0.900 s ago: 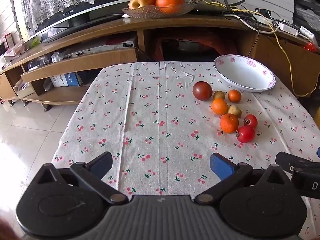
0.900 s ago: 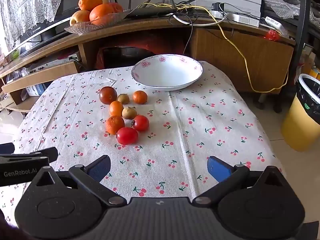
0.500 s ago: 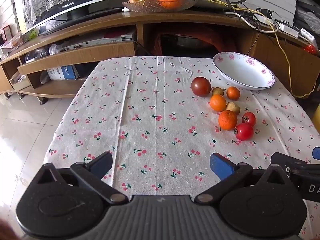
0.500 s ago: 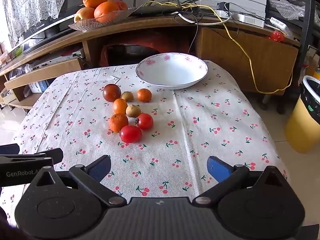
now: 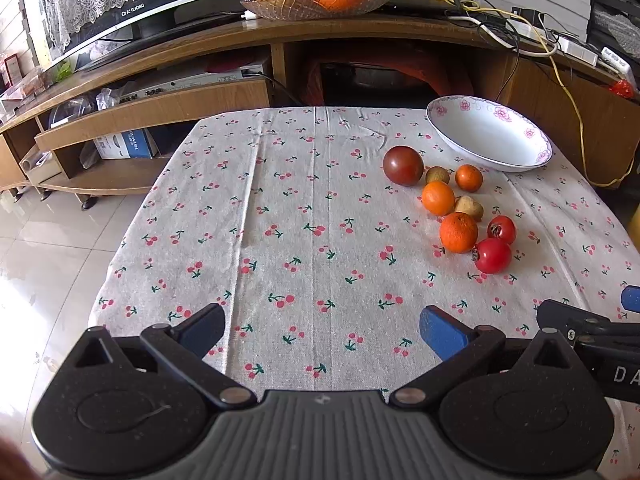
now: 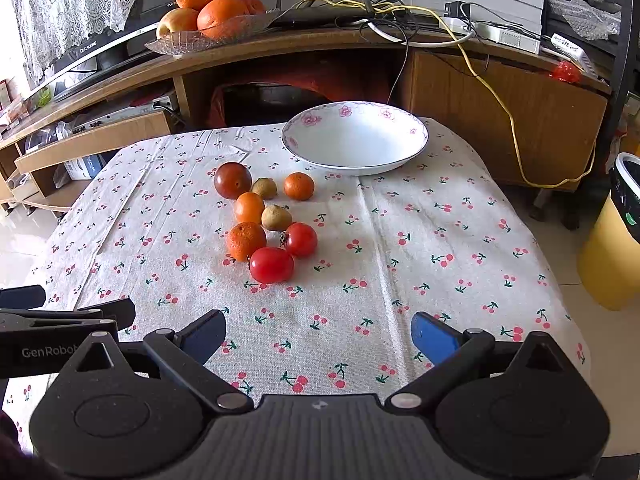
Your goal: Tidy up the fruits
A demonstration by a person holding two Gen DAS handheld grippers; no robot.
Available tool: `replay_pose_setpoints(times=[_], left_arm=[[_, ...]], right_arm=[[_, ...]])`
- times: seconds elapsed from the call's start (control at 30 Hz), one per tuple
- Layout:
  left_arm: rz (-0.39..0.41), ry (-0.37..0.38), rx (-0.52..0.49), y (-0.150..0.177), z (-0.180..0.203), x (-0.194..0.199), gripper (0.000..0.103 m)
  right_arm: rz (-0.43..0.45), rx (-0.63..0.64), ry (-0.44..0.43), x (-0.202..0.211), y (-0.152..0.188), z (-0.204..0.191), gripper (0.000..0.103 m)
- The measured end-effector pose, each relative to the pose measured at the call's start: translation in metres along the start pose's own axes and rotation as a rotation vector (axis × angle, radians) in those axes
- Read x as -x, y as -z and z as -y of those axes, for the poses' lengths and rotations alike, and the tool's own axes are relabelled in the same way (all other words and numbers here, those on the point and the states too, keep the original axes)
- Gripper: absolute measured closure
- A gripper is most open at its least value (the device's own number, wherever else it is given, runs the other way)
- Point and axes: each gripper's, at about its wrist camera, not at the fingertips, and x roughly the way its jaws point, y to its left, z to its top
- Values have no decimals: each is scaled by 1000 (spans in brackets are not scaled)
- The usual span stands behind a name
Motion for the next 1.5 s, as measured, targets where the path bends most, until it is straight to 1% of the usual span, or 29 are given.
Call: replay_pose_setpoints(times=[0.53,1.03,1.17,1.27,1.33,1.4,1.5], left_arm=[[12,-4,-35,2,4,1,0],[5,-7,-49,2,4,-1,0],[8,-1,-55,1,3,-2,0],[15,18,-46,1,0,-2,0],[19,32,-46,1,-2,-2,0],[29,28,-61,1,-4,-3,0],[49,18,-94,0,-6,-4,0]], right_arm=[[5,16,-16,-1,-2,-3,12],[4,27,-29,-3,-2,-5,15],[4,33,-40,-3,-3,-6,17],[7,35,-57,-4,-4,-5,18],[9,41,-77,-4,-5,-5,21],[17,66,-101,-6,-7,-7,28],[19,106,-124,-10,-9,-10,32]])
